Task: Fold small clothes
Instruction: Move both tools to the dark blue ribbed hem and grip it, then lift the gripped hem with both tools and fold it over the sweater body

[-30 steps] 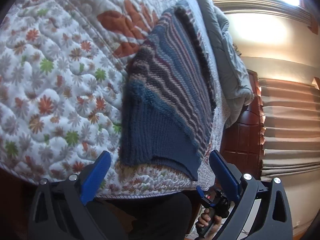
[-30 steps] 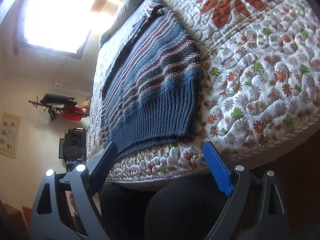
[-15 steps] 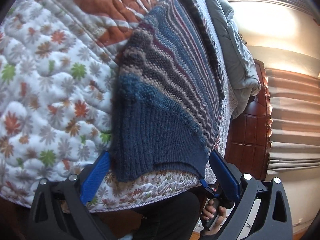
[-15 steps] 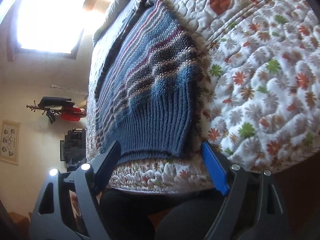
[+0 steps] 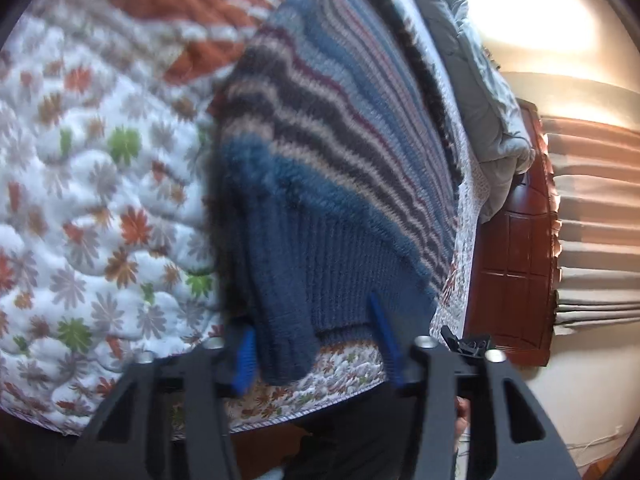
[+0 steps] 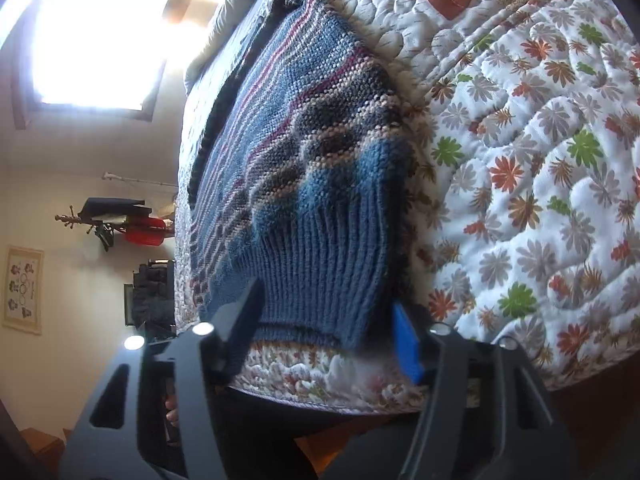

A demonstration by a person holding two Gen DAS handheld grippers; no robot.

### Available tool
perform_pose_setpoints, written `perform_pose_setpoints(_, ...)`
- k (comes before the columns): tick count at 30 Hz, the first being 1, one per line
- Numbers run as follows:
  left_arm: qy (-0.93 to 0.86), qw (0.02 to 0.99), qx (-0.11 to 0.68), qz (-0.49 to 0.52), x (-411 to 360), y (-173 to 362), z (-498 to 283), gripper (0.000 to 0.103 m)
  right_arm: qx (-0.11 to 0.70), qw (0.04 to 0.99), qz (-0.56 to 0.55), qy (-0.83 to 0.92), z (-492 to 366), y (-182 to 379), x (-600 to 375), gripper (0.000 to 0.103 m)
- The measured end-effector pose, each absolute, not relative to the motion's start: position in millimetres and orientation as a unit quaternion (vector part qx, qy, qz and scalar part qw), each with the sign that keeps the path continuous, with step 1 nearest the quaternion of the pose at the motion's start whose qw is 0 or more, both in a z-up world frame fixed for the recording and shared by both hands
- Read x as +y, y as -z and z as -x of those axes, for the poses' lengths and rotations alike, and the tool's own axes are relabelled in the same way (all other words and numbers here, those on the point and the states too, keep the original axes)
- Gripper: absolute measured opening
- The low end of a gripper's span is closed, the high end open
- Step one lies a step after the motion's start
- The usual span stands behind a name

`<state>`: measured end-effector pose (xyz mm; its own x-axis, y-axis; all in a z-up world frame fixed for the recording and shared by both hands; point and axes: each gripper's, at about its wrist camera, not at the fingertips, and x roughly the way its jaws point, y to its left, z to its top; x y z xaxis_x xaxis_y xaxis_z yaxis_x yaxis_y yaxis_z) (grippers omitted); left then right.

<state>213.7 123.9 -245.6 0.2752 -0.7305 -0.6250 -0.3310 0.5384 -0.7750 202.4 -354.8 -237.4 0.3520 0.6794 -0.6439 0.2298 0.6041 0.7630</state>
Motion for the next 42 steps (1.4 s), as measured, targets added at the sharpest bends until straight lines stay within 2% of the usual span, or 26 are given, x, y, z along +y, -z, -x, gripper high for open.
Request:
perform_pose_setpoints(2, 0.149, 0.653, 0.586, 0.456, 123, 250, -213, 0.033, 0.547, 0.71, -0.414, -0.16, -202, 240, -356, 0.042)
perform_pose_setpoints(3, 0.147, 0.653, 0.585, 0.458, 123, 252, -213, 0.024, 0.547, 0.71, -0.414, -0.161, -202, 241, -358, 0.038)
perform_pose_setpoints(4, 0.146, 0.652, 0.584, 0.46, 125, 255, -212, 0.014, 0.547, 0.71, -0.414, -0.162, -202, 242, -360, 0.029)
perform_pose_setpoints(5, 0.145, 0.652, 0.582, 0.464, 126, 256, -211, 0.012, 0.547, 0.71, -0.412, -0.164, -202, 243, -361, 0.018)
perform_pose_setpoints(7, 0.146, 0.654, 0.57, 0.475, 129, 256, -210, 0.01, 0.546, 0.713, -0.408, -0.166, -199, 244, -364, 0.01)
perform_pose_setpoints(20, 0.184, 0.682, 0.478, 0.522, 160, 226, -196, 0.008, 0.497, 0.731, -0.416, -0.214, -197, 194, -378, 0.008)
perform_pose_setpoints(32, 0.229, 0.724, 0.394, 0.518, 168, 148, -222, 0.008, 0.448, 0.752, -0.411, -0.254, -224, 123, -376, 0.008)
perform_pose_setpoints(42, 0.249, 0.753, 0.369, 0.484, 165, 89, -266, 0.008, 0.424, 0.778, -0.382, -0.265, -272, 71, -371, 0.008)
